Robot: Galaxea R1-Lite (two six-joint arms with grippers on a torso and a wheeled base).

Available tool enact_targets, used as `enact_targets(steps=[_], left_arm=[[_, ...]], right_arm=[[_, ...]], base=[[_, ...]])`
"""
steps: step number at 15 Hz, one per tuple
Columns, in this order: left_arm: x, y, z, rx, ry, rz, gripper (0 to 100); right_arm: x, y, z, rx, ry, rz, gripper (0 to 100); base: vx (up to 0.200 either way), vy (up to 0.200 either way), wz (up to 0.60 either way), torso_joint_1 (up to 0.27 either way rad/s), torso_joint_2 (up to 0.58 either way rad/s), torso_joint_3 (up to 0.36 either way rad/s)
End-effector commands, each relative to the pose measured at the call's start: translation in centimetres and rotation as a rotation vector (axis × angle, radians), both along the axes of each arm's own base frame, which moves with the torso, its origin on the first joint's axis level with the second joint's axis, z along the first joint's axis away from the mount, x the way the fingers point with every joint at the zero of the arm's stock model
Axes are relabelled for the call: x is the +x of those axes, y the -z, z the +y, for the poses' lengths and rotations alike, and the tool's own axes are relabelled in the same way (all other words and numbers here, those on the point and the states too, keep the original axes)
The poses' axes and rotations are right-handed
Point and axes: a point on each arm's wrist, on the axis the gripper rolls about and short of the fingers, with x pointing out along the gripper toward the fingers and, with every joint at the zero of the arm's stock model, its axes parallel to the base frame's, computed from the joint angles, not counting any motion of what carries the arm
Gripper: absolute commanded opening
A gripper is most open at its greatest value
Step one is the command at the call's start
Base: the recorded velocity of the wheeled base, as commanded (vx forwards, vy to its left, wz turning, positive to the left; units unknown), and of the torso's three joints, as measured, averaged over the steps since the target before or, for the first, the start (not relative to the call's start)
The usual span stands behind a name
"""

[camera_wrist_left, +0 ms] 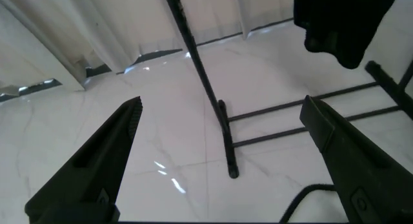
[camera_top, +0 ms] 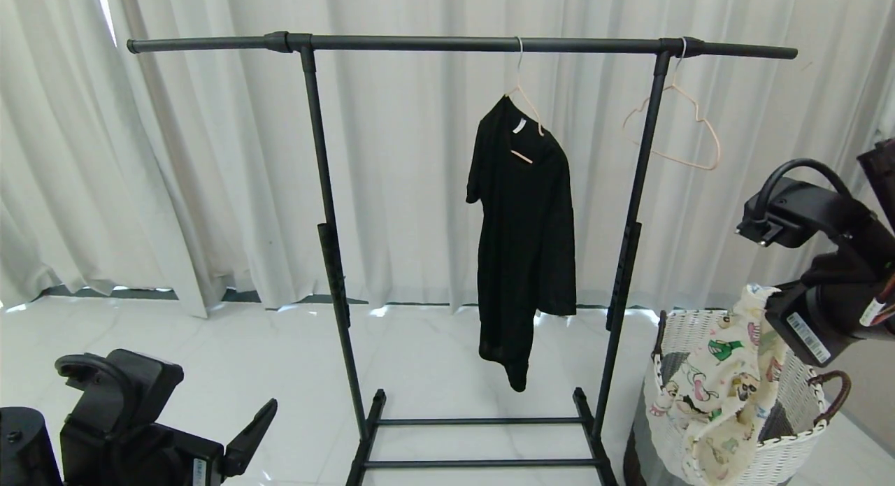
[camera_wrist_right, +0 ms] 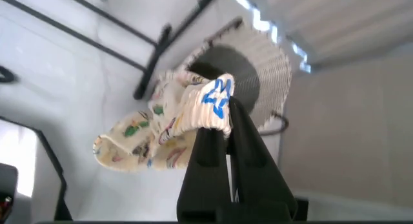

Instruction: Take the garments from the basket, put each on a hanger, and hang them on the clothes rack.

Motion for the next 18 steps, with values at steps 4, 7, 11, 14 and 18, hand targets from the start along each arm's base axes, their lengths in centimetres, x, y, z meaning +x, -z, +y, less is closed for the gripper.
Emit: enact_targets(steps=[4,7,11,14,18], left_arm=[[-1.3,-1.5,-2.8,-0.117,0.303,-0.057,100],[-1.1,-2.5,-3.9,-0.157,0.389,-0.084,100],[0.5,-6.6,-7.2,-0.376,0.455,-0.151,100],[1.1,-7.1,-9.6,-0.482,0.499,-0.092,100],[1.0,-5.9,-11.0,-0.489,0.530,-0.009,100]], right_arm=[[1.2,-2.4,5.0,0.047,-0.140,-0.055,0],[1.7,-3.9,8.3,0.101,-0.206,-0.091,0],[2.1,-4.8,12.7,0.160,-0.280,-0.114,0],[1.6,-4.8,16.2,0.218,-0.332,-0.110,0],[0.3,-4.8,19.2,0.244,-0.404,-0.110,0]], base=[[0.000,0.000,0.00,0.000,0.00,0.000],[0.000,0.000,0.00,0.000,0.00,0.000],[0.000,0.000,0.00,0.000,0.00,0.000],[0.000,0.000,0.00,0.000,0.00,0.000],[0.000,0.000,0.00,0.000,0.00,0.000]])
